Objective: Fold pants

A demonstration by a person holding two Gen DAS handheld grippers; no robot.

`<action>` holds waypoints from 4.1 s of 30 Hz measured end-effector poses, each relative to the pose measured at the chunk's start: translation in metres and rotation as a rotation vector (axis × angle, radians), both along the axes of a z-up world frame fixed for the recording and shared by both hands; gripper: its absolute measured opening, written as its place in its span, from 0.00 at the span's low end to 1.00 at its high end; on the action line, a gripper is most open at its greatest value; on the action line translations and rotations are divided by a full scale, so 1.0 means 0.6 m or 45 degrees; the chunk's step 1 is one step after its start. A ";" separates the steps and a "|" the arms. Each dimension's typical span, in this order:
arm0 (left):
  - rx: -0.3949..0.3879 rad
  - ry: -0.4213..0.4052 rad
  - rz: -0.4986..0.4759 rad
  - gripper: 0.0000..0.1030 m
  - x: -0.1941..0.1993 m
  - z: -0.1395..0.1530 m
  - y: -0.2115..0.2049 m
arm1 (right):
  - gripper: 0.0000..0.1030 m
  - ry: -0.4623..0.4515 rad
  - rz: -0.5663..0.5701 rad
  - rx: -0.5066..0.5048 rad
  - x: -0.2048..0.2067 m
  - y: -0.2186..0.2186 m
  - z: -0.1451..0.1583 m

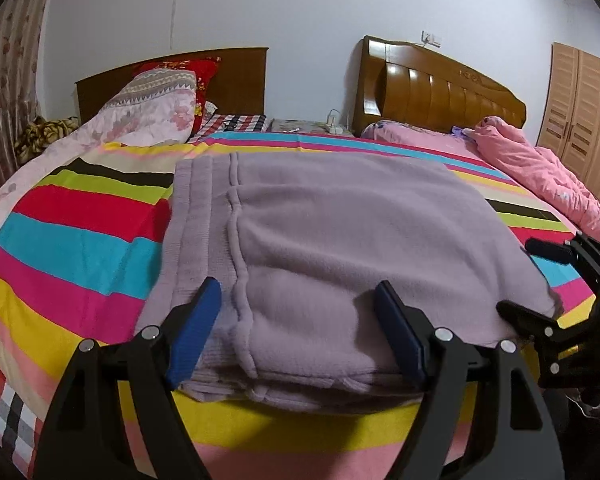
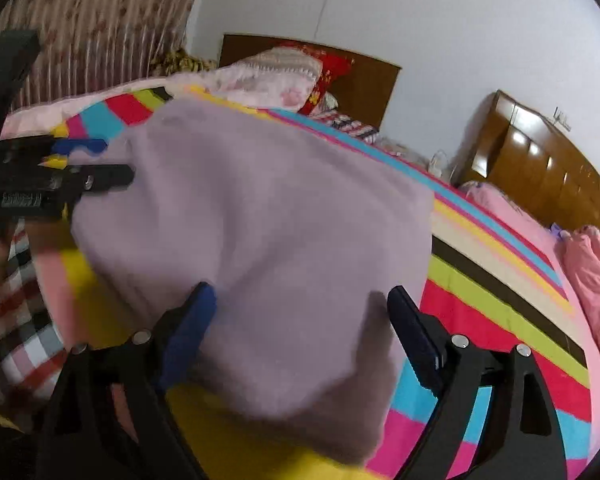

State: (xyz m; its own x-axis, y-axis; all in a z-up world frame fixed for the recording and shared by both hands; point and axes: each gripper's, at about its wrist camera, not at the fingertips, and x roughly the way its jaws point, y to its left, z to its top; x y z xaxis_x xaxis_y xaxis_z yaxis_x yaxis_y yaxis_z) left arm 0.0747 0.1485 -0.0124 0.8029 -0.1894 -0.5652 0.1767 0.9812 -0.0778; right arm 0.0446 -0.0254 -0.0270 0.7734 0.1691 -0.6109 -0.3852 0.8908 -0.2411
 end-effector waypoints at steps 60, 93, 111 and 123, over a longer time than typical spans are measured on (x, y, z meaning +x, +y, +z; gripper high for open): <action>0.185 -0.001 0.071 0.83 0.018 -0.008 -0.050 | 0.95 0.320 0.018 0.436 0.065 -0.090 -0.026; 0.243 0.039 0.255 0.98 -0.001 0.017 -0.085 | 0.95 0.272 -0.011 0.192 -0.029 -0.112 -0.016; 0.214 -0.226 0.559 0.98 -0.222 0.104 -0.202 | 0.96 -0.187 0.079 0.433 -0.212 -0.176 0.091; 0.244 -0.151 0.519 0.98 -0.234 0.078 -0.208 | 0.96 -0.123 0.073 0.400 -0.209 -0.166 0.077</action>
State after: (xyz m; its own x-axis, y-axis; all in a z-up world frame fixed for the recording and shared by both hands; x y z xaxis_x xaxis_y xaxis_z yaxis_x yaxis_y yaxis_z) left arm -0.0658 0.0237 0.0341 0.8514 0.2540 -0.4589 -0.2296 0.9671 0.1094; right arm -0.0805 -0.1252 0.0192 0.8090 0.3821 -0.4467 -0.4253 0.9050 0.0040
